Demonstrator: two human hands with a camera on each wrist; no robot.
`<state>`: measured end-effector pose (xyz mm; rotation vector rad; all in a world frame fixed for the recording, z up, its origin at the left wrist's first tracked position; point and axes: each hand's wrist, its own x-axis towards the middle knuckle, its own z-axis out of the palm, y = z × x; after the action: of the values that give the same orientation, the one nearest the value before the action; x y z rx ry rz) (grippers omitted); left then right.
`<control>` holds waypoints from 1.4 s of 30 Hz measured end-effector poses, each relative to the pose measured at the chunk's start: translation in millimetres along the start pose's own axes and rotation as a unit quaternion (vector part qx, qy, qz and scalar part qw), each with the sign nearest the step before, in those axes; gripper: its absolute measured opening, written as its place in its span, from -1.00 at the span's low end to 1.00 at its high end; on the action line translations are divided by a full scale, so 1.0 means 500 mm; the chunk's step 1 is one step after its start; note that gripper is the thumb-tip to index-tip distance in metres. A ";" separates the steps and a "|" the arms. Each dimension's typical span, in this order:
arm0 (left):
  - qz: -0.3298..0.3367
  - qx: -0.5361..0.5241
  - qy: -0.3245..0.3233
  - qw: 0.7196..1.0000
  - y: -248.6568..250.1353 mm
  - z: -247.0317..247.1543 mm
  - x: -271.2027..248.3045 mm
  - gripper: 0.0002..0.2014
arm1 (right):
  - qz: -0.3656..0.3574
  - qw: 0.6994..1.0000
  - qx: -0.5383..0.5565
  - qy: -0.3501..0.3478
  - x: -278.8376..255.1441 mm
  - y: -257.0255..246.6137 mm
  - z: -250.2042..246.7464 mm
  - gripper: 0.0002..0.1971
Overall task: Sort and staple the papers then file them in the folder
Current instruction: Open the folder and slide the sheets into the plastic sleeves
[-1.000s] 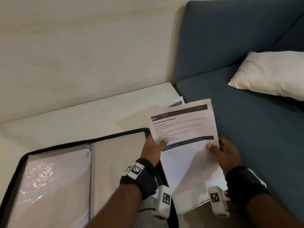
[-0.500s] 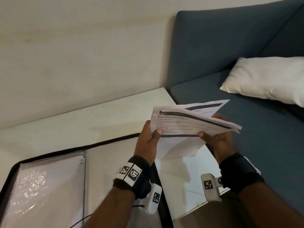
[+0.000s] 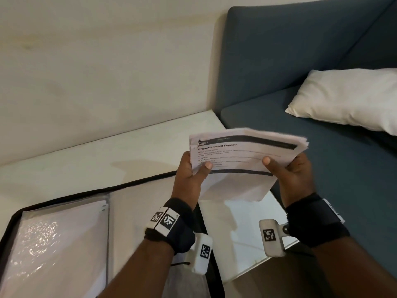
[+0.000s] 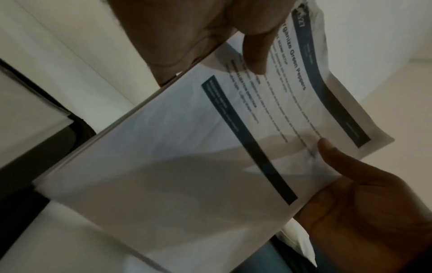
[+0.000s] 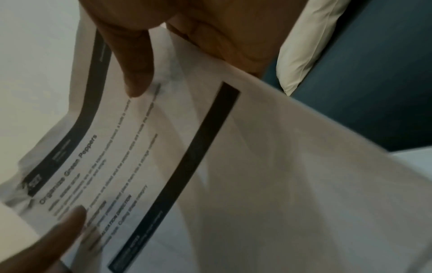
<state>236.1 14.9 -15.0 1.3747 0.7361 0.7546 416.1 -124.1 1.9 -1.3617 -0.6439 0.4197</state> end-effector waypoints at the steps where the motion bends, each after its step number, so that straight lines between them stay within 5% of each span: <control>1: -0.009 -0.001 0.002 1.000 -0.004 -0.001 0.001 -0.66 | 0.014 1.000 0.003 -0.014 -0.003 0.005 -0.002 -0.55; 6: -0.036 0.047 -0.033 0.998 -0.035 -0.004 0.002 -0.72 | 0.073 0.997 -0.008 -0.005 -0.008 0.031 -0.004 -0.56; 13: -0.005 0.035 -0.050 0.998 -0.027 0.011 0.003 -0.75 | 0.031 0.999 0.001 0.037 -0.015 0.014 -0.004 -0.62; 18: -0.104 0.034 -0.092 0.990 -0.087 0.019 -0.031 -0.75 | 0.155 0.985 -0.070 0.017 -0.050 0.092 -0.014 -0.69; 26: -0.118 0.075 -0.033 0.990 -0.087 -0.012 -0.036 -0.89 | 0.162 0.974 -0.155 -0.008 -0.040 0.081 0.012 -0.87; 31: -0.099 0.099 0.024 0.990 -0.025 -0.098 -0.001 -0.80 | 0.103 0.965 -0.219 -0.105 0.028 0.030 0.084 -0.88; 37: -0.105 0.138 0.067 0.983 -0.003 -0.249 0.036 -0.74 | 0.192 0.921 -0.198 -0.277 0.074 0.001 0.206 -0.84; 42: -0.139 0.192 0.069 0.969 -0.031 -0.368 0.051 -0.59 | 0.189 0.914 -0.271 -0.235 0.123 0.050 0.280 -0.93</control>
<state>100.5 139.8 -41.7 1.5290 1.2056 0.5041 375.0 25.3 -0.7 -1.9519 -0.9394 0.9527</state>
